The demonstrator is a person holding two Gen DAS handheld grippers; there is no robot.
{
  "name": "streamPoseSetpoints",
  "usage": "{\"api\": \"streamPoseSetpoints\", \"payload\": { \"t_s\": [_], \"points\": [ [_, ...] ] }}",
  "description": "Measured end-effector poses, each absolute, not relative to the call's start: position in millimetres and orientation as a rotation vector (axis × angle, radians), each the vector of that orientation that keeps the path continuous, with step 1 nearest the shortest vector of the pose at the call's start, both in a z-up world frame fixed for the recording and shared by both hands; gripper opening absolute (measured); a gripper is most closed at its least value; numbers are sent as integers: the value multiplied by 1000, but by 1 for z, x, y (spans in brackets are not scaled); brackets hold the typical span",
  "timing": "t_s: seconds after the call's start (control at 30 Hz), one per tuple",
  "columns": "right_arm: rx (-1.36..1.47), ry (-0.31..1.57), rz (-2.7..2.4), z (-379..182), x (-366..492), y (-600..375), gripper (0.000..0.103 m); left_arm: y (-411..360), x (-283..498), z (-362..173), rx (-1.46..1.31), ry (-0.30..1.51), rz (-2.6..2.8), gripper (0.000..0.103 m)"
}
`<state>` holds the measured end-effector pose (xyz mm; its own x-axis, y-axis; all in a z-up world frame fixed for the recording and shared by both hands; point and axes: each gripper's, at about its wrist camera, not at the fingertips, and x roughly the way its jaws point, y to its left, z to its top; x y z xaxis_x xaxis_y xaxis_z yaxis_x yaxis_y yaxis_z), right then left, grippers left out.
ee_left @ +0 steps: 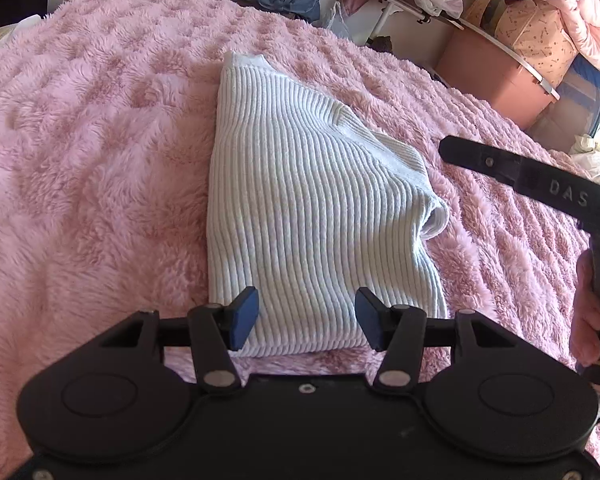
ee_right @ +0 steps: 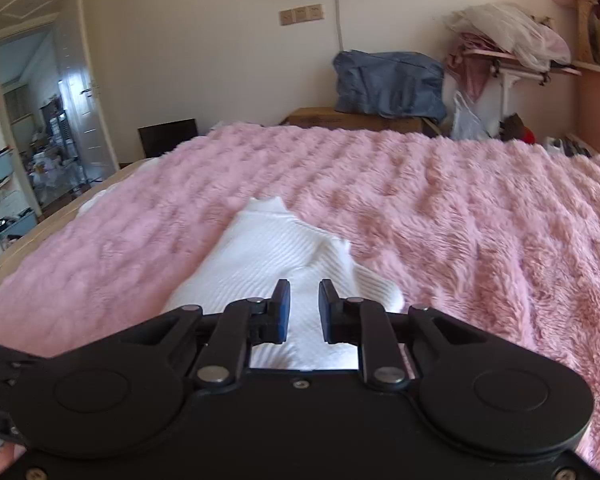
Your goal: Fold small clothes
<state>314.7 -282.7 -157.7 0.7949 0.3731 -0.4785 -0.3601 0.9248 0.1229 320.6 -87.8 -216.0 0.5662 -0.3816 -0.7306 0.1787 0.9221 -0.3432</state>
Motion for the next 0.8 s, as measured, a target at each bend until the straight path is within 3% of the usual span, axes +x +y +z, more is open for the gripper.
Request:
{"api": "streamPoseSetpoints", "payload": {
  "t_s": [0.43,0.6,0.67,0.7,0.73,0.8],
  "points": [
    [-14,682,395,-229,274,-257,16,-78,327,-242,-262,956,-308,56],
    [142,671,445,-218,273,-276,17,-57,324,-222,-325,902,-378,56],
    [244,651,472,-209,274,-295,33,-41,327,-212,-358,870,-419,56],
    [300,643,476,-205,277,-306,55,-31,332,-210,-389,870,-439,56],
    [344,628,471,-202,279,-317,69,-19,338,-209,-442,873,-464,56],
    [399,612,466,-198,286,-337,70,5,350,-213,-548,863,-498,57]
  ]
}}
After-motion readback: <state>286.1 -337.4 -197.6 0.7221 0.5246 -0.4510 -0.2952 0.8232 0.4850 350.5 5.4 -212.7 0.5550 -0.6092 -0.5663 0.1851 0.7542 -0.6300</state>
